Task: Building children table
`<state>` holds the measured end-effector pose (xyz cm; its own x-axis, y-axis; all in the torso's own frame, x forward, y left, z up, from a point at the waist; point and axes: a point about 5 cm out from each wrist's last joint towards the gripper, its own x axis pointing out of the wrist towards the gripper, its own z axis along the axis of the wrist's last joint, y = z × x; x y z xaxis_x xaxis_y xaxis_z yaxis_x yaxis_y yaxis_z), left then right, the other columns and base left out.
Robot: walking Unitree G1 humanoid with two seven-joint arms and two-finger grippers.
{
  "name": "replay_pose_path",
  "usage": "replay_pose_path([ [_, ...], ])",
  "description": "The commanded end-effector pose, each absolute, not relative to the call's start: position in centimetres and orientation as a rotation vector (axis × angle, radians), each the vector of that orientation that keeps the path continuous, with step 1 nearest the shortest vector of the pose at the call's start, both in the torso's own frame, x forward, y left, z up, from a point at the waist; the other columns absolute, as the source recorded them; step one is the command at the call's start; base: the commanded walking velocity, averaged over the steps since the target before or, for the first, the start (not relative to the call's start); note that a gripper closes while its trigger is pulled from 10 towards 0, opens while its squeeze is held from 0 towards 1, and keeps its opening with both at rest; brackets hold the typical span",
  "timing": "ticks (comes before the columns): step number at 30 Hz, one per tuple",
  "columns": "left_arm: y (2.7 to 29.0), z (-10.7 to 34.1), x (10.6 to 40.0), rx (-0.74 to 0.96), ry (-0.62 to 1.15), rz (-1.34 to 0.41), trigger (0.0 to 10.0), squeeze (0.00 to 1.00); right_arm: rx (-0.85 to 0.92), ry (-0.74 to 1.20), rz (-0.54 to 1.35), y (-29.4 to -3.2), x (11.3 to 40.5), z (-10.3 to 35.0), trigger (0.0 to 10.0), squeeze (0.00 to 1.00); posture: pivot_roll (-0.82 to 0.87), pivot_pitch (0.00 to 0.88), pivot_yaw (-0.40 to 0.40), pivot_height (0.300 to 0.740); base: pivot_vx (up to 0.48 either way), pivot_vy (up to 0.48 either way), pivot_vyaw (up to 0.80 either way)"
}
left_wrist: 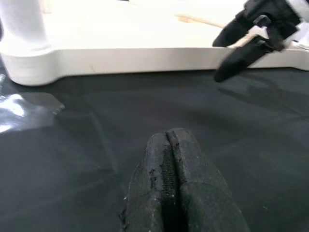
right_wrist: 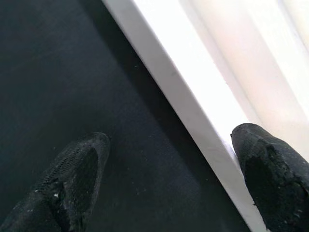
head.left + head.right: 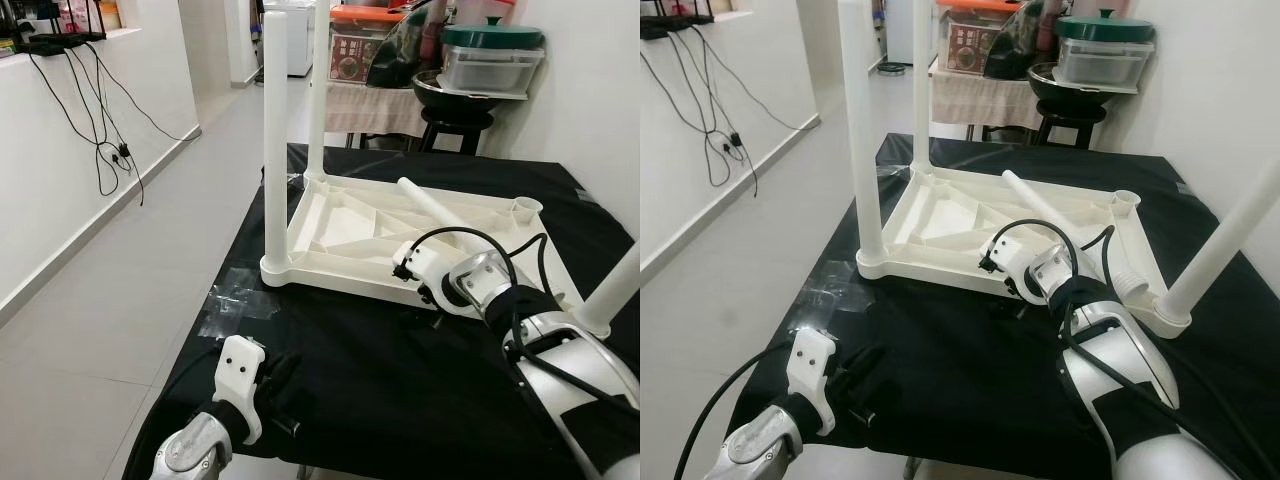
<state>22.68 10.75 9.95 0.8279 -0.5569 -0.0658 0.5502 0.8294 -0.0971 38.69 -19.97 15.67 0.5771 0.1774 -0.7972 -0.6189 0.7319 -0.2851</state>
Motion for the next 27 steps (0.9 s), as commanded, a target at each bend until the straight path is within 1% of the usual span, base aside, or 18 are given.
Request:
replay_pose_path([
  [1, 10.8, 10.0, 22.4, -0.074, 0.103, -0.588, 10.0, 0.00, -0.555, 0.834, 0.487, -19.7, 38.8, 15.9, 10.0, 0.00, 0.08, 0.014, -0.088, 0.740, 0.000, 0.000, 0.00],
  [6, 10.8, 10.2, 21.8, -0.081, 0.110, -0.582, 10.0, 0.00, -0.593, 0.920, 0.504, -20.1, 38.2, 14.9, 10.0, 0.00, 0.09, 0.037, -0.099, 0.740, 0.000, 0.000, 0.00],
  [11, 10.8, 10.2, 21.6, -0.084, 0.113, -0.582, 10.0, 0.00, -0.625, 0.958, 0.523, -20.3, 37.9, 14.6, 10.0, 0.00, 0.09, 0.043, -0.104, 0.740, 0.000, 0.000, 0.00],
  [12, 10.7, 10.3, 21.2, -0.090, 0.116, -0.581, 10.0, 0.00, -0.685, 1.034, 0.585, -20.5, 37.4, 13.9, 5.1, 0.00, 0.09, 0.061, -0.111, 0.740, 0.000, 0.000, 0.00],
  [14, 10.7, 10.3, 21.0, -0.093, 0.117, -0.580, 10.0, 0.00, -0.717, 1.077, 0.623, -20.5, 37.0, 13.5, 5.1, 0.00, 0.09, 0.061, -0.111, 0.740, 0.000, 0.000, 0.00],
  [15, 10.7, 10.4, 21.0, -0.093, 0.118, -0.580, 10.0, 0.00, -0.731, 1.097, 0.648, -20.5, 36.9, 13.3, 3.9, 0.00, 0.10, 0.066, -0.111, 0.740, 0.000, 0.000, 0.00],
  [16, 10.7, 10.4, 20.9, -0.094, 0.119, -0.580, 10.0, 0.00, -0.740, 1.110, 0.665, -20.5, 36.8, 13.2, 3.5, 0.00, 0.10, 0.066, -0.111, 0.740, 0.000, 0.000, 0.00],
  [18, 10.7, 10.5, 20.9, -0.094, 0.121, -0.580, 10.0, 0.00, -0.746, 1.119, 0.677, -20.5, 36.7, 13.1, 3.5, 0.00, 0.10, 0.066, -0.111, 0.740, 0.000, 0.000, 0.00],
  [19, 10.7, 10.5, 20.9, -0.094, 0.123, -0.580, 10.0, 0.00, -0.753, 1.142, 0.720, -20.4, 36.5, 13.0, 0.0, 0.00, 0.09, 0.070, -0.114, 0.740, 0.000, 0.000, 0.00],
  [23, 10.6, 10.5, 20.9, -0.095, 0.126, -0.579, 10.0, 0.00, -0.742, 1.199, 0.854, -20.4, 36.1, 13.3, 0.0, 0.00, 0.08, 0.067, -0.117, 0.740, 0.000, 0.000, 0.00],
  [27, 10.6, 10.5, 21.1, -0.095, 0.126, -0.578, 10.0, 0.00, -0.708, 1.209, 0.918, -20.2, 36.0, 13.8, 0.0, 0.00, 0.08, 0.060, -0.116, 0.740, 0.000, 0.000, 0.00],
])
